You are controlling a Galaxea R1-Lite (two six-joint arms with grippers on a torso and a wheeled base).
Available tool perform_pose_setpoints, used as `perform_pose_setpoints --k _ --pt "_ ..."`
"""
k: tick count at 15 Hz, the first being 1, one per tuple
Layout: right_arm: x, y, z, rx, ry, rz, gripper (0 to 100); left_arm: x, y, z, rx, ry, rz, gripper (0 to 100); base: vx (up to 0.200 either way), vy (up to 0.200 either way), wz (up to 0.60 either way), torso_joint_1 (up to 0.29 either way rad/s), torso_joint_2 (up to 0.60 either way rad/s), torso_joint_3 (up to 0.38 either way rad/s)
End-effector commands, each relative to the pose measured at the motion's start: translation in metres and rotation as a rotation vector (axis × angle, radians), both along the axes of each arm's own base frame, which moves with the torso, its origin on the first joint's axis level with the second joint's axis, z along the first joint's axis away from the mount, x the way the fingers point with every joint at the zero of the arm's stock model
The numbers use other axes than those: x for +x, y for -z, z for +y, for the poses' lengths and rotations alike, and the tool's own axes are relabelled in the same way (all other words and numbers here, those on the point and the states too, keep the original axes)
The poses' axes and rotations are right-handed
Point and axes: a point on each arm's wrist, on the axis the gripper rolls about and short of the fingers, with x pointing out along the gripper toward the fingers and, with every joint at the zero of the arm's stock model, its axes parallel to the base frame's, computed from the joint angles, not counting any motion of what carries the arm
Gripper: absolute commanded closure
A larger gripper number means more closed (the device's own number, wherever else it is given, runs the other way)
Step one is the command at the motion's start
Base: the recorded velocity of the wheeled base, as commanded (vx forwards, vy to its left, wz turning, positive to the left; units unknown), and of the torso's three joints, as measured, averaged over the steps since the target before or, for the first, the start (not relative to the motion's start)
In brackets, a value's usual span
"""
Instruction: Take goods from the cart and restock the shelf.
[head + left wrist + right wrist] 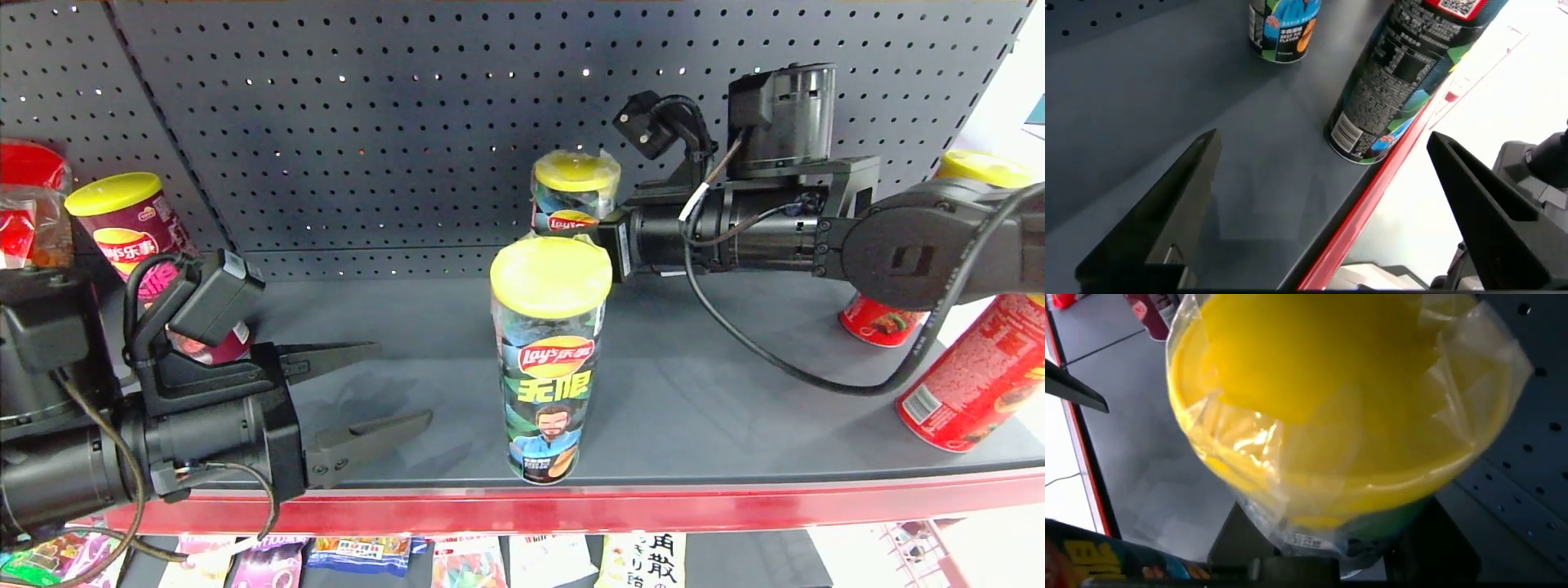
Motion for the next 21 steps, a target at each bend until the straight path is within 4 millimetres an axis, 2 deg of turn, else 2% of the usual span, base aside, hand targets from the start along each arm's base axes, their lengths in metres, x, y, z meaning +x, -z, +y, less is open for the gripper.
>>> perform_pose_setpoints --k 1,3,4,7,10,17,21 --pt "-0.002 0.001 0.002 0.001 -0.007 0.006 100 0.001 0.000 0.000 0.000 0.000 0.002 0 0.000 0.000 0.00 0.000 0.00 0.000" --pt "-0.002 0.002 0.003 0.001 -0.009 0.009 100 0.001 0.000 0.000 -0.001 0.000 -0.001 0 0.000 0.000 0.00 0.000 0.00 0.000" --pt "-0.002 0.003 0.003 -0.002 -0.007 0.015 0 0.001 0.000 0.000 -0.001 0.000 -0.001 0 0.000 0.000 0.00 0.000 0.00 0.000" --pt "-0.004 0.003 0.002 0.019 0.004 0.044 0 0.001 0.000 -0.001 0.000 0.002 0.002 0 0.000 0.000 0.00 0.000 0.00 0.000" --pt "-0.023 -0.005 -0.011 0.024 0.017 0.042 0 0.002 0.000 -0.001 0.001 -0.001 0.002 0 0.000 0.000 0.00 0.000 0.00 0.000" --pt "-0.074 -0.004 -0.071 -0.009 0.182 0.052 0 0.020 0.004 -0.008 0.018 -0.015 0.022 0 0.000 0.000 0.00 0.000 0.00 0.000" --pt "-0.112 0.009 -0.096 -0.025 0.193 0.075 0 0.027 0.012 -0.014 0.051 -0.021 0.034 0 0.000 0.000 0.00 0.000 0.00 0.000"
